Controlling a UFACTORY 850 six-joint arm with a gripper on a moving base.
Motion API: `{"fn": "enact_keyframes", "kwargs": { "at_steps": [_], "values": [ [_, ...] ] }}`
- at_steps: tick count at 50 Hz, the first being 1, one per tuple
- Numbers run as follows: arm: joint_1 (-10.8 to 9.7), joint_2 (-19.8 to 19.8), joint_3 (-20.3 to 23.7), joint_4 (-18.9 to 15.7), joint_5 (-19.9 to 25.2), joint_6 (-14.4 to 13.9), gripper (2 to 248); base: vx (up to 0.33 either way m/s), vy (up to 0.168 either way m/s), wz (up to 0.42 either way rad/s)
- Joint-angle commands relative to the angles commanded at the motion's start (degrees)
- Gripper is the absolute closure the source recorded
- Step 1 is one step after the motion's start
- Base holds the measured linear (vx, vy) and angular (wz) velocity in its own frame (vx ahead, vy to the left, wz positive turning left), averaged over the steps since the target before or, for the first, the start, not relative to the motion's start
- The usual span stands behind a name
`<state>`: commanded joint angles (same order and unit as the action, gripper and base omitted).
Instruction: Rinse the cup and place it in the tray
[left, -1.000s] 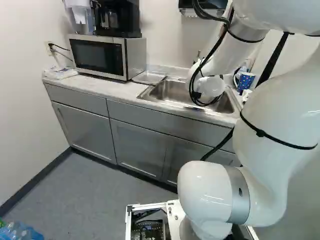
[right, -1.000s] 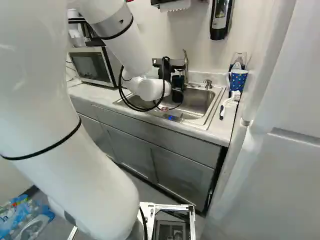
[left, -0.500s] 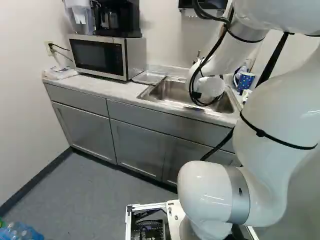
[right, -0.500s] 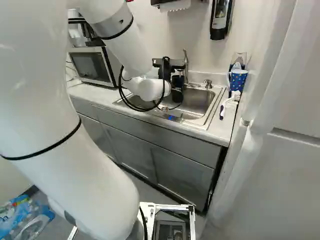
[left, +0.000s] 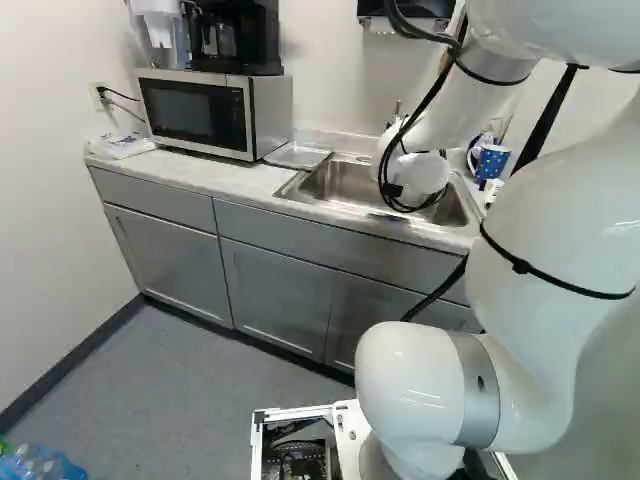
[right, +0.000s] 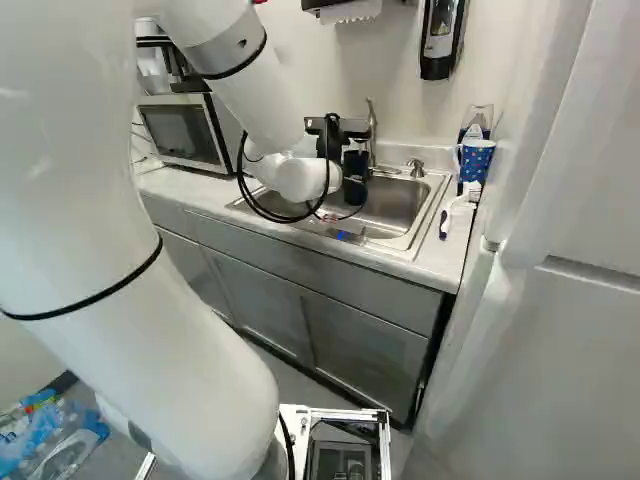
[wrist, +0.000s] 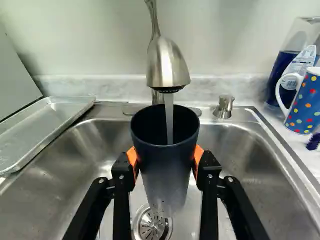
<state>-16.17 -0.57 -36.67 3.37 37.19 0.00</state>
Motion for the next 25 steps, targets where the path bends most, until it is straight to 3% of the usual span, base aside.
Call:
{"fn": "enact_keyframes", "kwargs": {
  "at_steps": [25],
  "values": [
    [0.00, 0.00, 0.00, 0.00, 0.00, 0.00, 126, 0.000, 0.000, 0.000]
  ]
}}
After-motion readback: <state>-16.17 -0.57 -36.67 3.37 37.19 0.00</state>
